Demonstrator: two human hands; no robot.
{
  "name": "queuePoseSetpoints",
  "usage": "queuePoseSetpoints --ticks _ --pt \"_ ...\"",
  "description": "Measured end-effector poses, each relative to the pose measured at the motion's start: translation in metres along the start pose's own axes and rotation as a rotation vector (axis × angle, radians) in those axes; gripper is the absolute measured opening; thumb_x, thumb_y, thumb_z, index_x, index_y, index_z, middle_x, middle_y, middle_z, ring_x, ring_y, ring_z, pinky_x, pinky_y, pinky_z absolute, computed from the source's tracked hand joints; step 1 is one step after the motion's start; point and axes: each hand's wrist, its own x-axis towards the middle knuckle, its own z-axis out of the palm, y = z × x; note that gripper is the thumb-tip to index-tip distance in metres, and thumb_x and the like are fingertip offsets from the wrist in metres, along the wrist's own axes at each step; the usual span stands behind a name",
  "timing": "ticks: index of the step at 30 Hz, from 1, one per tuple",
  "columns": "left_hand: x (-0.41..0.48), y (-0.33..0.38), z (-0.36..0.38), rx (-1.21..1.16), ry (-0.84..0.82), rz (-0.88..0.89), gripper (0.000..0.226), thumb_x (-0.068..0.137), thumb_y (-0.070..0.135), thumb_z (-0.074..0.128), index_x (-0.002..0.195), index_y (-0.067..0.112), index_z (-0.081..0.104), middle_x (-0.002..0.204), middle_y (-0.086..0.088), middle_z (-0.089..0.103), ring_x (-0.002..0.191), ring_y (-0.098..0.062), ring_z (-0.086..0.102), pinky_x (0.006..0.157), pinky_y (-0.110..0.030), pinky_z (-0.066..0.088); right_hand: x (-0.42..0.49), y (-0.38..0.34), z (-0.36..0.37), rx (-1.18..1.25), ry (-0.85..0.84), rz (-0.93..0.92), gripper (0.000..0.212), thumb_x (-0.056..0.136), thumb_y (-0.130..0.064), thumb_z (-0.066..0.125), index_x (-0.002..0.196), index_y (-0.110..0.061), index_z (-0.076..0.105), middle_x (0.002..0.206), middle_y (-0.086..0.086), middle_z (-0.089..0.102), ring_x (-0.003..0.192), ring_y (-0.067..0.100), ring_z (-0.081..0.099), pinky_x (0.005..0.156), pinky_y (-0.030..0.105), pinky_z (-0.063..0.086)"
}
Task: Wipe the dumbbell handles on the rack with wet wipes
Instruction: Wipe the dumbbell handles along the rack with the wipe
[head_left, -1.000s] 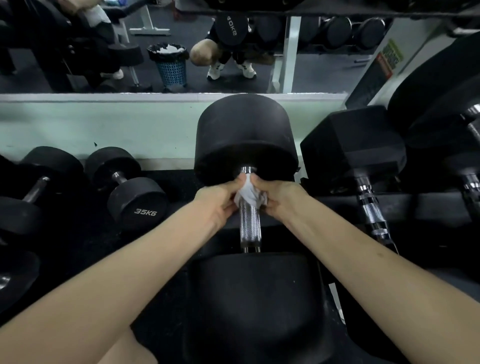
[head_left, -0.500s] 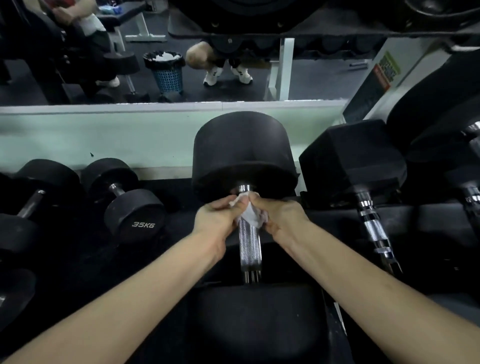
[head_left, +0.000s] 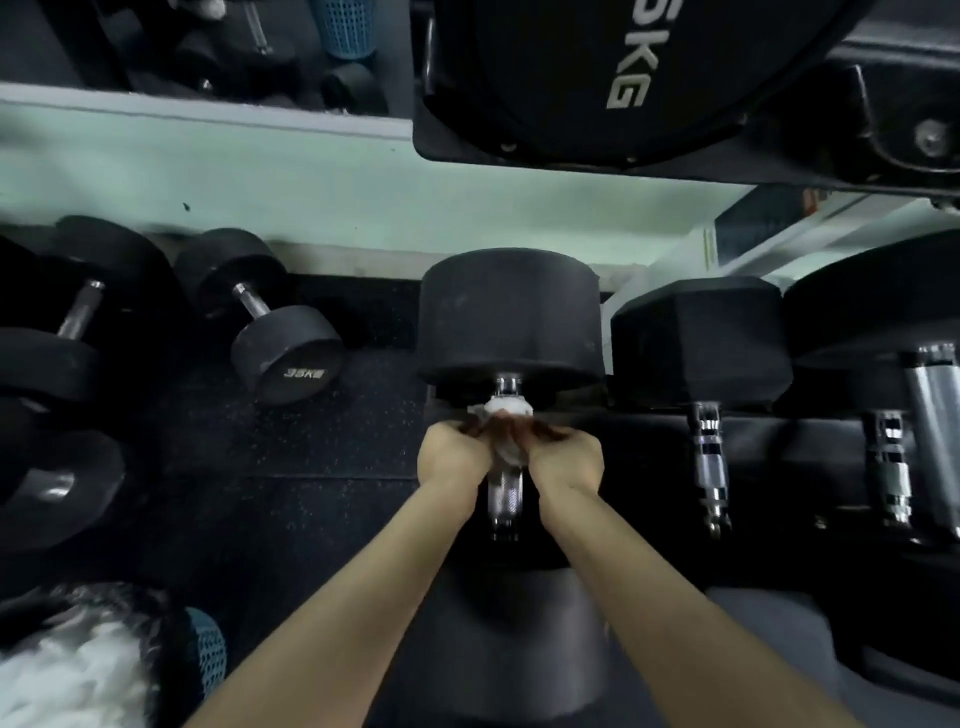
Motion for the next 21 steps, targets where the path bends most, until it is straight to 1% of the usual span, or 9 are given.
queuePoseSetpoints --ticks 2,4,6,10,12,14,16,19,21 --pt "-0.005 0.001 -0.001 -0.03 -0.013 0.009 0.016 0.086 0.026 0.065 0.083 0.01 0.068 0.081 -0.005 0.069 0.08 -0.023 0.065 0.069 -0.031 0.052 -0.004 -0.004 0.0 -0.005 -0.022 0.044 0.012 0.08 -0.013 0.073 0.07 -0.017 0.066 0.079 0.002 0.07 0.071 0.013 0.063 0.053 0.017 0.045" --pt "-0.013 0.005 -0.001 -0.085 -0.041 0.017 0.014 0.086 0.021 0.066 0.089 0.008 0.069 0.081 -0.004 0.068 0.08 -0.021 0.065 0.066 -0.028 0.051 -0.01 -0.007 -0.001 0.03 -0.078 0.047 0.002 0.081 -0.009 0.071 0.083 -0.009 0.071 0.087 0.005 0.072 0.072 0.011 0.062 0.053 0.013 0.046" --pt "-0.021 0.004 -0.003 -0.137 -0.075 0.016 0.016 0.086 0.019 0.067 0.096 0.008 0.07 0.08 -0.001 0.067 0.075 -0.015 0.063 0.065 -0.024 0.05 -0.015 -0.009 -0.006 0.123 -0.154 0.064 0.017 0.084 -0.005 0.068 0.102 -0.003 0.069 0.094 0.006 0.07 0.068 0.006 0.061 0.052 0.007 0.047" --pt "-0.021 0.003 -0.004 -0.171 -0.064 0.064 0.011 0.081 0.011 0.071 0.091 0.013 0.072 0.08 -0.002 0.07 0.082 -0.017 0.065 0.077 -0.031 0.053 -0.017 -0.002 -0.015 0.238 -0.24 0.056 0.012 0.088 -0.002 0.063 0.098 -0.001 0.068 0.071 -0.004 0.067 0.056 -0.001 0.064 0.053 0.006 0.046" --pt "-0.016 0.006 -0.006 -0.182 -0.051 0.136 0.016 0.078 0.005 0.072 0.094 0.009 0.071 0.083 -0.002 0.069 0.079 -0.013 0.063 0.074 -0.024 0.053 -0.015 -0.005 -0.014 0.27 -0.238 0.012 0.016 0.087 -0.001 0.063 0.102 0.005 0.067 0.074 0.0 0.069 0.059 -0.003 0.064 0.057 0.007 0.048" --pt "-0.01 0.004 -0.003 -0.183 -0.031 0.189 0.027 0.079 0.0 0.07 0.105 -0.001 0.068 0.092 -0.007 0.067 0.072 -0.003 0.062 0.067 -0.011 0.051 -0.007 -0.002 -0.008 0.271 -0.226 -0.012 0.02 0.086 -0.002 0.064 0.105 0.007 0.067 0.088 0.009 0.07 0.072 0.004 0.063 0.066 0.008 0.049" --pt "-0.01 0.001 0.002 -0.222 -0.009 0.19 0.029 0.08 -0.002 0.067 0.11 -0.005 0.065 0.096 -0.013 0.067 0.063 0.004 0.061 0.062 -0.009 0.05 -0.004 -0.003 -0.006 0.285 -0.221 -0.011 0.02 0.086 -0.003 0.066 0.104 0.005 0.068 0.093 0.013 0.07 0.079 0.012 0.061 0.069 0.012 0.05" --pt "-0.008 0.011 0.007 -0.289 0.011 0.161 0.025 0.084 -0.003 0.063 0.108 -0.009 0.064 0.091 -0.015 0.065 0.065 -0.008 0.06 0.057 -0.012 0.05 0.002 -0.018 0.001 0.337 -0.253 0.073 0.008 0.087 0.001 0.062 0.092 0.005 0.066 0.063 0.004 0.068 0.057 0.011 0.064 0.05 0.019 0.051" --pt "0.001 0.018 0.01 -0.321 0.021 0.103 0.013 0.084 0.0 0.064 0.095 -0.004 0.068 0.076 -0.008 0.066 0.058 -0.01 0.059 0.048 -0.015 0.049 0.011 -0.032 0.006 0.36 -0.17 0.166 0.008 0.086 0.004 0.062 0.079 0.005 0.06 0.046 0.001 0.059 0.035 0.005 0.054 0.035 0.013 0.04"
